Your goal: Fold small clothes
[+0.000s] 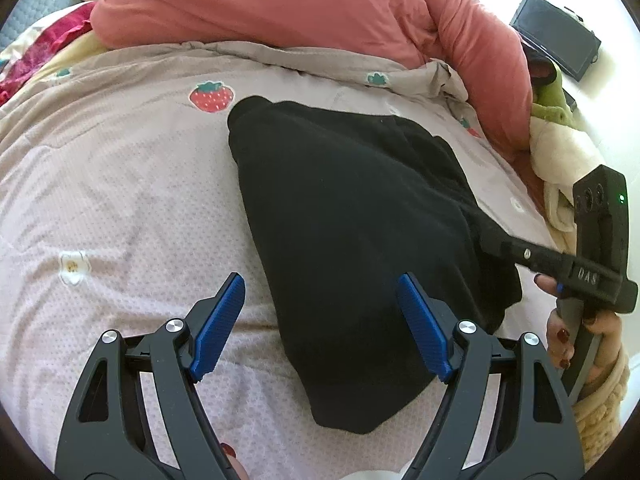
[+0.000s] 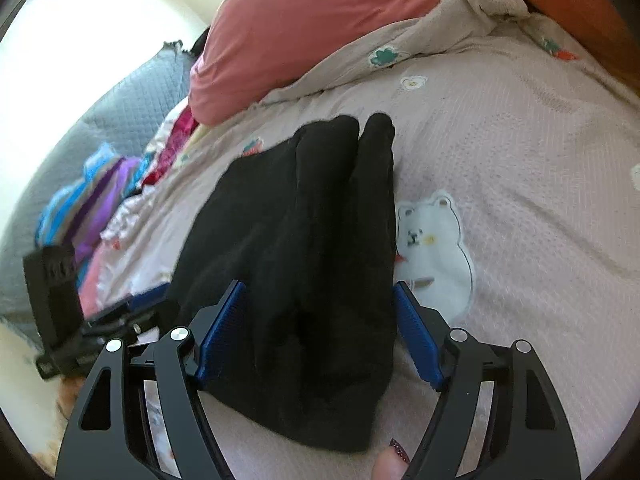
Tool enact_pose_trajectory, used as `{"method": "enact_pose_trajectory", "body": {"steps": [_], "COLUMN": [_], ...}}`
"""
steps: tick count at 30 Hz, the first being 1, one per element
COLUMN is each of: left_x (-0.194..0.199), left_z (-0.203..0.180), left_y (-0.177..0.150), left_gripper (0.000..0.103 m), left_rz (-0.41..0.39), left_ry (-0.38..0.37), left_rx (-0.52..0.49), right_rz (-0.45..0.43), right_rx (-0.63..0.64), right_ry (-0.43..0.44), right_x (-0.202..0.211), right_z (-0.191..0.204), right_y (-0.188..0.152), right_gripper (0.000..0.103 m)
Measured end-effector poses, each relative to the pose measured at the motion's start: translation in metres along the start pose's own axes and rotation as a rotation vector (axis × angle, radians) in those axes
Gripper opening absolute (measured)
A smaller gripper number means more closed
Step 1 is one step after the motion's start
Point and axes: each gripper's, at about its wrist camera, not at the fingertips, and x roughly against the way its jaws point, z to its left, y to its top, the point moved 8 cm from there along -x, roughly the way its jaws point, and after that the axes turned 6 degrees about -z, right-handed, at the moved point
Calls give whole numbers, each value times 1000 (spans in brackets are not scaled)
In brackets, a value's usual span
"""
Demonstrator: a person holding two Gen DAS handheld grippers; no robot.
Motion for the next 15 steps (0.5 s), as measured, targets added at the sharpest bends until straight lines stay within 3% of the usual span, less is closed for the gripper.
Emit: {"method": "enact_pose_trajectory", "body": {"steps": [1,3,4,5,7,11,13,15], "left_x": [0,-1,-2,-2,1,15,24,24], "left_z": [1,2,2,0,-1,0,2,3], "left_y": [-1,-4,-6,-6,-6,0,3,1], "left_gripper": [71,69,60,55,49,35,34,34], "left_rz": [1,11,22,29,33,15,-4,7], "left_ry": [0,-14,-40,-59,-59,-39,1,15], "left_rx": [3,25,41,51,46,34,4,-19], "right_rz": [7,21,22,16,1,-51,-62,-39], "right_rx": [7,23,39,62,117,128,135,140], "right_ry": [-14,-25,-25,-40,-76,-36,-43,-106], "right_x": [-1,-3,-4,-3,2,19,23,20], "right_z": [0,2,6,10,24,51,55,47], "right_y": [-3,-8,-9,-9,-6,4,3,-4], "right_gripper": [72,51,38,35,30,28,28,28]}}
